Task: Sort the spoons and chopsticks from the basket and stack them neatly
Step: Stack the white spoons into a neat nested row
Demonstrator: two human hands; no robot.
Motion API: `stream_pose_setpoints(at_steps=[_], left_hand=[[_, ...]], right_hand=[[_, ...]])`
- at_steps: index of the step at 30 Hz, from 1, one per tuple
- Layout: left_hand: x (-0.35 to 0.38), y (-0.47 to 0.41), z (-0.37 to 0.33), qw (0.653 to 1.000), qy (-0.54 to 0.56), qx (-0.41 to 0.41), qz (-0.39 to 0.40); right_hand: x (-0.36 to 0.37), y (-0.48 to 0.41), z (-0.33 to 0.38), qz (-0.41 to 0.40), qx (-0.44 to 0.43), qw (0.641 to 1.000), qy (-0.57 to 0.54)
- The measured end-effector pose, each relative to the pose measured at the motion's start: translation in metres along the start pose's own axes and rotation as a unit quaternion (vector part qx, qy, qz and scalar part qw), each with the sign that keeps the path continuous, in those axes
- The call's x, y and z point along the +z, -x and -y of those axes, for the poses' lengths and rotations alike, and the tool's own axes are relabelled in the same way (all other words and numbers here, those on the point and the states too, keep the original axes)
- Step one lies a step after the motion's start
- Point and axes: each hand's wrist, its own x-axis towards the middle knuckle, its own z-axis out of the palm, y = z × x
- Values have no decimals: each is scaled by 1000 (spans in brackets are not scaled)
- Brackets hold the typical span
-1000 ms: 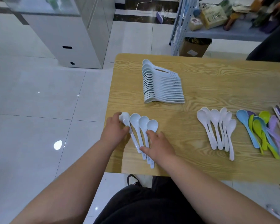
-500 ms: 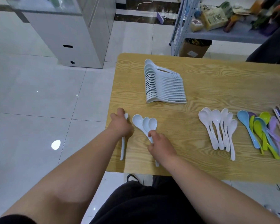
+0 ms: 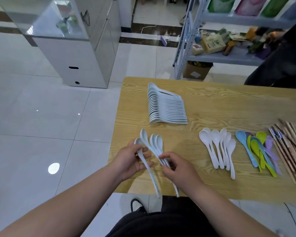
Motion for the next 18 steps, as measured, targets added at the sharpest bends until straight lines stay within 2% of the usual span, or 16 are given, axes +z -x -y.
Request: stream_pose_setpoints(at_steps=[5, 8, 11, 15, 18], left_hand=[[41, 5, -14, 996, 47, 67, -39], [69, 11, -25, 990, -4, 135, -35], [99, 11, -27, 980, -64, 182, -51], [135, 4, -16, 981, -9, 176, -79], [161, -3, 1, 984, 11, 160, -71]], right_hand=[[-27, 18, 25, 20, -45, 999, 3], [-48, 14, 28, 23, -74, 997, 27], [-73, 14, 26, 27, -108, 994, 2], [-111, 16, 14, -5, -101, 994, -48], [-142, 19, -3, -34, -90, 993, -68]])
